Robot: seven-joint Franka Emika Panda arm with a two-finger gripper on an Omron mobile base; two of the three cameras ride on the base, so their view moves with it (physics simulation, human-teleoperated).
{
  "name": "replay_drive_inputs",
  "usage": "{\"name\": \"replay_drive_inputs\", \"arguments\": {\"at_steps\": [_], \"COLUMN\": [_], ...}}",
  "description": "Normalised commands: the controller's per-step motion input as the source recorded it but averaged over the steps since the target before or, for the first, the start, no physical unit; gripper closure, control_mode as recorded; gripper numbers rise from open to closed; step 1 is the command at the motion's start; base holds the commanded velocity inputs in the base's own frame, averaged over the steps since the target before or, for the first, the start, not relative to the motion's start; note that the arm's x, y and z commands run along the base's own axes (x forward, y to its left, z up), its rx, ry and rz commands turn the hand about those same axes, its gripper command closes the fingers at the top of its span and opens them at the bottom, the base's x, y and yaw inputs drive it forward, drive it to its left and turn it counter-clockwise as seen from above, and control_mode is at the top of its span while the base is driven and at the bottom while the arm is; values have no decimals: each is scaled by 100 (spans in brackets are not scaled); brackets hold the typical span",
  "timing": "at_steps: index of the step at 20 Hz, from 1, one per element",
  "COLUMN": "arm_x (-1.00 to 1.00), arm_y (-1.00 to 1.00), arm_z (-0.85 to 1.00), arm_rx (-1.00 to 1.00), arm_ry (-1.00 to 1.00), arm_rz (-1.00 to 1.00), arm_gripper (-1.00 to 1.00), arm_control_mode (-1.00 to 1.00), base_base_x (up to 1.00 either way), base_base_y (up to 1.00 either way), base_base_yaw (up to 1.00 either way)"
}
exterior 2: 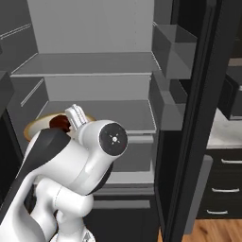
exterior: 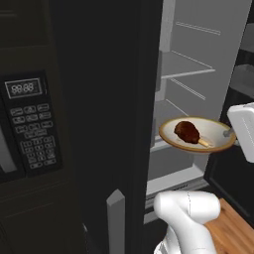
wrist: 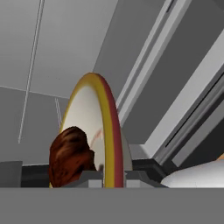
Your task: Place one of the steaks on the plate and the other in the bowl. Then place the bowl in the fridge.
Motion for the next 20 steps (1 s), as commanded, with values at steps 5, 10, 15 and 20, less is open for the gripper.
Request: {"name": "replay_drive_inputs", "arguments": {"at_steps": [5,10,15,20], "arm_x": [0,54,76,67], "arm_y": [0,0,1,5], "arm_z": [0,-14,-27,-31], "arm_rx": [0,0,0,-3], "arm_ry": [0,0,-2,-3], "arm_rz": [0,-1,-4,-4], "arm_gripper": [100,100,100,100], "arm_control_mode": [100,-100,-100,-100], "base_base_x": [0,0,0,0], "base_base_y": [0,0,0,0], "base_base_yaw": [4,0,0,0]}}
